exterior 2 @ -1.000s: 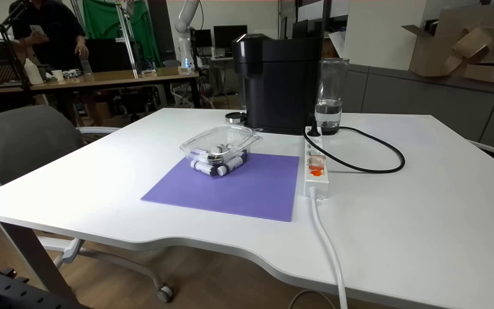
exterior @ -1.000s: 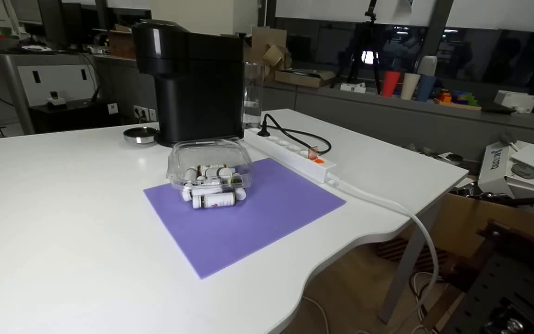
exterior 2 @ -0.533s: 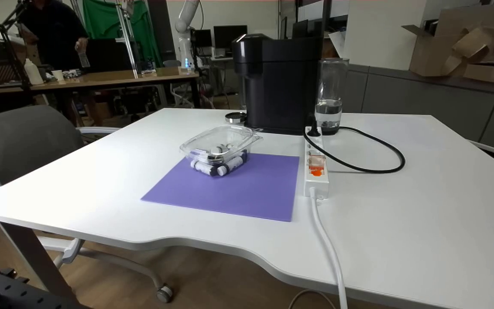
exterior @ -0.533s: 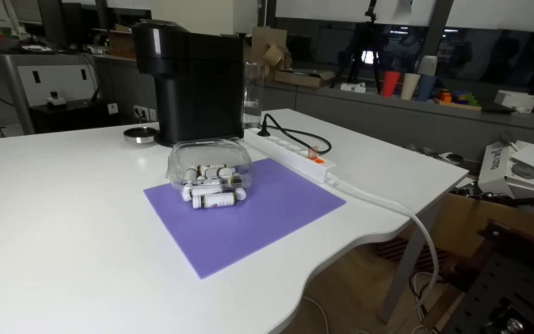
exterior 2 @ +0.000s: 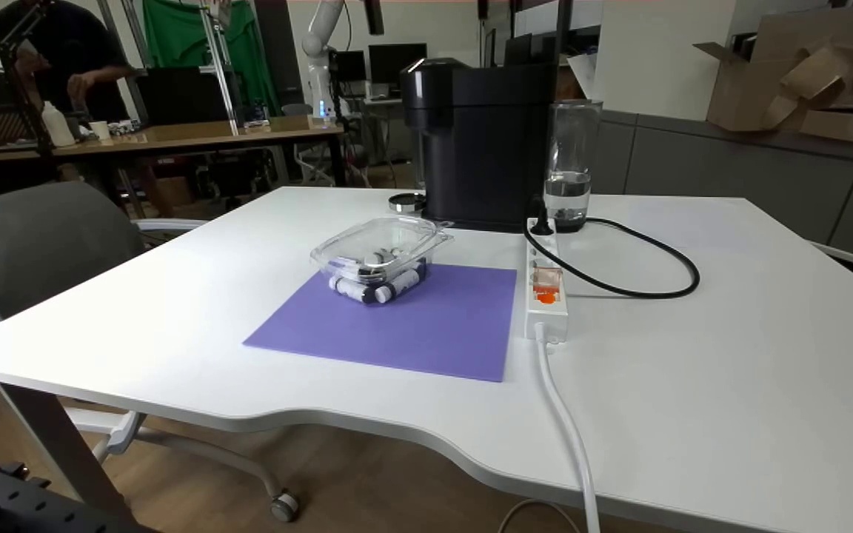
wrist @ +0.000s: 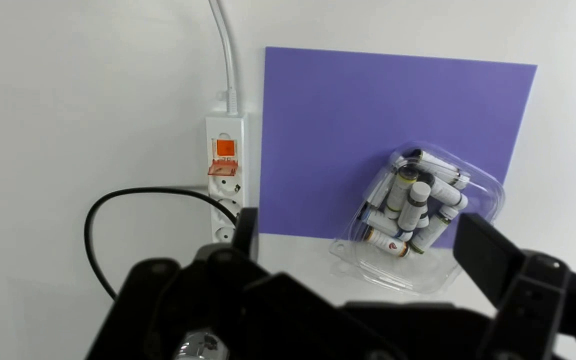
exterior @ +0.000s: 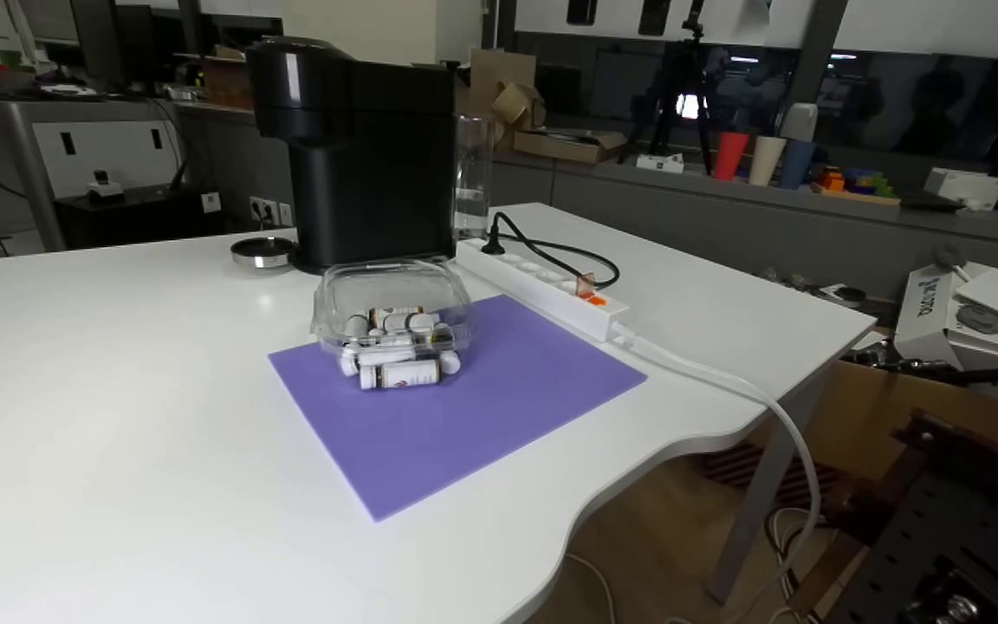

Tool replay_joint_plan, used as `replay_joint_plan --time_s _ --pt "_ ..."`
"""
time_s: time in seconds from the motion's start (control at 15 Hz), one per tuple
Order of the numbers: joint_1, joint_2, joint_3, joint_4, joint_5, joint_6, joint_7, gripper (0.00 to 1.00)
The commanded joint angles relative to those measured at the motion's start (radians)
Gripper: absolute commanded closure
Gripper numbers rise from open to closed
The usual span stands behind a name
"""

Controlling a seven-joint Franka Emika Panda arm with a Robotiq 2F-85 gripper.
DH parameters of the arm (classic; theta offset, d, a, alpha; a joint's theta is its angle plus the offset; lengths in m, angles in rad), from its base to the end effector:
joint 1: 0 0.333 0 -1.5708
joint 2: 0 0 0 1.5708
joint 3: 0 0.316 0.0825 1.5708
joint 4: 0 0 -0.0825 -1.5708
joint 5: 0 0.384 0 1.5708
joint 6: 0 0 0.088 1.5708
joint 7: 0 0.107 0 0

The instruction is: Open the clear container, remove one of the bottles that are inside it, and then put the bottle on the table

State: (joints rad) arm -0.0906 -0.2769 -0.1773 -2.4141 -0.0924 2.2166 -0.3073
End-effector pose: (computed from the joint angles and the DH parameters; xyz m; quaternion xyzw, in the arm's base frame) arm 0.4405 -0.1253 0.4214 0.9980 0.0484 0.0328 0.0240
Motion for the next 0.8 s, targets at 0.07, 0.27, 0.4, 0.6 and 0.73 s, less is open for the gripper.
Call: replay_joint_plan --time_s 0.07,0.27,0.4,0.6,0.73 --pt "-0.005 0.009 0.006 0.0 0.001 0.0 -0.001 0.0" --pt "-0.006 -0.009 0.005 -0.002 0.001 -0.003 -0.001 0.0" --pt "0.006 0.044 -0.017 0.015 0.039 0.061 -0.067 0.0" --pt "0.018 0.144 -0.041 0.045 0.098 0.174 -0.225 0.0" --pt "0.028 0.23 -0.055 0.081 0.185 0.223 -0.376 0.0"
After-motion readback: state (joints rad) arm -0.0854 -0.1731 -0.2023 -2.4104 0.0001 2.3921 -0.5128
